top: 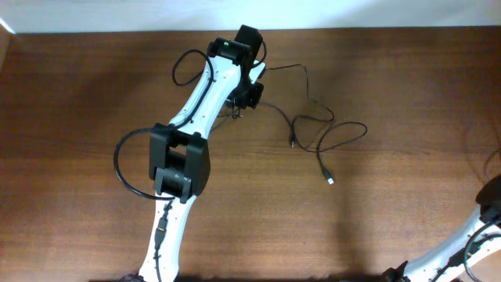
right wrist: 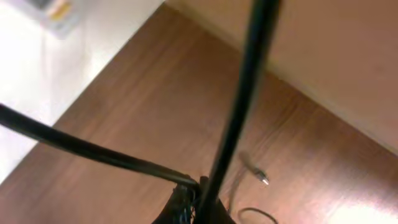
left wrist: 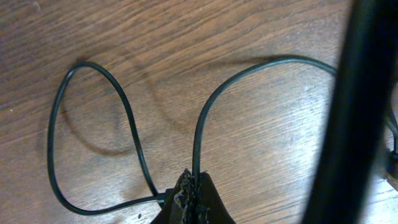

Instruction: Untangle cables

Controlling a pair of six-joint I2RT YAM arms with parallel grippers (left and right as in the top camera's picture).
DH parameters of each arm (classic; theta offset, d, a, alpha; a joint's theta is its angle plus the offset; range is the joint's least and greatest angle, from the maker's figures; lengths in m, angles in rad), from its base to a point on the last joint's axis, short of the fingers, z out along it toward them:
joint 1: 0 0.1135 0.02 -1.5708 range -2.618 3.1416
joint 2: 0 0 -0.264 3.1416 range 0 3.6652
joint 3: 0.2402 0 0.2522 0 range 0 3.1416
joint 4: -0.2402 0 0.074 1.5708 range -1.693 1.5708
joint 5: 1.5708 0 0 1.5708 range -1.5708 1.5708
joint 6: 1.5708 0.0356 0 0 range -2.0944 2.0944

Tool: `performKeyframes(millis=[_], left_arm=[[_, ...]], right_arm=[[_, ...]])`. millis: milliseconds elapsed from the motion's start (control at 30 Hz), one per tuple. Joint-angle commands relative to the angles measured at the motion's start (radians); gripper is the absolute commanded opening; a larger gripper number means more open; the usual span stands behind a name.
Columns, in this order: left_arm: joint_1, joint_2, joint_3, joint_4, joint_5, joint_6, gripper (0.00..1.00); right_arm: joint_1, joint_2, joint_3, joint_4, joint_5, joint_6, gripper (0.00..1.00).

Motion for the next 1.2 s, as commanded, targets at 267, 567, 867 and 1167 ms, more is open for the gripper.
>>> performKeyframes(millis=[267, 567, 867, 1167], left_arm=[[0.003, 0.008, -0.005, -0.003, -0.003, -0.014, 0.00], [0.003, 0.007, 0.337, -0.224, 0.117, 0.080, 0.99], [0.174, -0.138, 0.719, -0.411, 0.625, 0.183, 0.05], [0.443, -0.147, 0.719, 0.006, 1.175, -0.241, 0.00]], right_arm=[[0.037, 0.162, -0.077, -0.108, -0.175, -0.105, 0.99], [0.106, -0.157, -0.071, -0.175, -0.543, -0.290, 0.99], [0.492, -0.277, -0.074, -0.206, -0.598, -0.286, 0.91], [0.877, -0.120, -0.192, -0.224, -0.350, -0.173, 0.81]])
